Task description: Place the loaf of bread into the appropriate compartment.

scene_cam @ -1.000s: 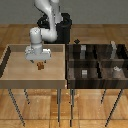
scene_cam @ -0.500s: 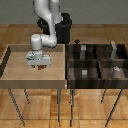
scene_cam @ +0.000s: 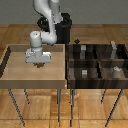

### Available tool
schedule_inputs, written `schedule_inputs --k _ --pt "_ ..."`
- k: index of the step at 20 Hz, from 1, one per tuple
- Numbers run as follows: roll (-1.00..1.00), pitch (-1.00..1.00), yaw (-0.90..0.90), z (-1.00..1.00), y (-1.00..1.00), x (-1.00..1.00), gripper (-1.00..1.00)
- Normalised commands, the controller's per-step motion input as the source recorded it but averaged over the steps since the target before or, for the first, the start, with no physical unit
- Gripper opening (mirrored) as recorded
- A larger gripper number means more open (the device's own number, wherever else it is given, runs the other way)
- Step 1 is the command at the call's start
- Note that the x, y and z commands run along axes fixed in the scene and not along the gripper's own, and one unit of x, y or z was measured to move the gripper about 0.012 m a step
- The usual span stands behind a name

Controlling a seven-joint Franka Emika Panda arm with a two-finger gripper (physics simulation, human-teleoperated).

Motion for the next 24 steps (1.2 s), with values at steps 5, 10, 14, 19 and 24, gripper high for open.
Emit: schedule_inputs --k 5,10,14,19,24 --pt "0.00 0.00 0.00 1.00 0.00 0.00 -1.00" --pt "0.00 0.00 0.00 1.00 0.05 0.00 -1.00" --pt "0.00 0.00 0.00 0.00 0.50 0.00 -1.00" --pt "0.00 0.00 0.00 0.00 1.00 0.00 -1.00" --pt "0.00 0.00 0.00 0.00 1.00 0.00 -1.00"
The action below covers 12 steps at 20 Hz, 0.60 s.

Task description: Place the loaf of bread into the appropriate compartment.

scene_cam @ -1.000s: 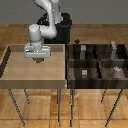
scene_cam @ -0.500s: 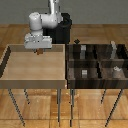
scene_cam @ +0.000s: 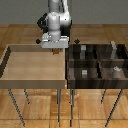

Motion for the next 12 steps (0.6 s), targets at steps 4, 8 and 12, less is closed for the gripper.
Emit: schedule_inputs --k 4,8,12 --pt "0.00 0.00 0.00 0.00 1.00 0.00 -1.00" --pt "0.00 0.00 0.00 0.00 1.00 0.00 -1.00" --pt "0.00 0.00 0.00 0.00 1.00 0.00 -1.00"
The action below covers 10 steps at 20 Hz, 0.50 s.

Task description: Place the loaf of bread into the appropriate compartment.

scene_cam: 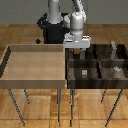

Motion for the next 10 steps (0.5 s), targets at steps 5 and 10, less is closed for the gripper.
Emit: schedule_inputs --k 5,10 --pt "0.00 0.00 0.00 0.00 0.40 0.60 -1.00" --pt "0.00 0.00 0.00 0.00 0.00 1.00 -1.00"
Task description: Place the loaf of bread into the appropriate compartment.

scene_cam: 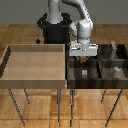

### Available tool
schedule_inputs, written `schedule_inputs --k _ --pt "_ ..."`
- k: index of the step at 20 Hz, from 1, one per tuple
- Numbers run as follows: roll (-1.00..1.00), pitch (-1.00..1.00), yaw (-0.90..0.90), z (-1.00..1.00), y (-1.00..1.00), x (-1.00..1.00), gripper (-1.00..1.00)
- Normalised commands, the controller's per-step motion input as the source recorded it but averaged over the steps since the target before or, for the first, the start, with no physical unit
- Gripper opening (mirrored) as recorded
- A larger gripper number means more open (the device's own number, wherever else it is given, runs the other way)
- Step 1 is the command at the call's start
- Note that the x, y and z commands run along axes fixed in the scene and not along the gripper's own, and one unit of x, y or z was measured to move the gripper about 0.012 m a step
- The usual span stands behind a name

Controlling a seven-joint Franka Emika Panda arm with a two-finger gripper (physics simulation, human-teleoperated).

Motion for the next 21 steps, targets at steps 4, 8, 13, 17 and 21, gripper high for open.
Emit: schedule_inputs --k 4,8,13,17,21 --pt "0.00 0.00 0.00 0.00 0.00 0.00 1.00" --pt "0.00 0.00 0.00 0.00 0.00 0.00 1.00" --pt "0.00 0.00 0.00 0.00 0.00 0.00 1.00" --pt "0.00 0.00 0.00 0.00 0.00 0.00 1.00" --pt "0.00 0.00 0.00 0.00 0.00 0.00 1.00"
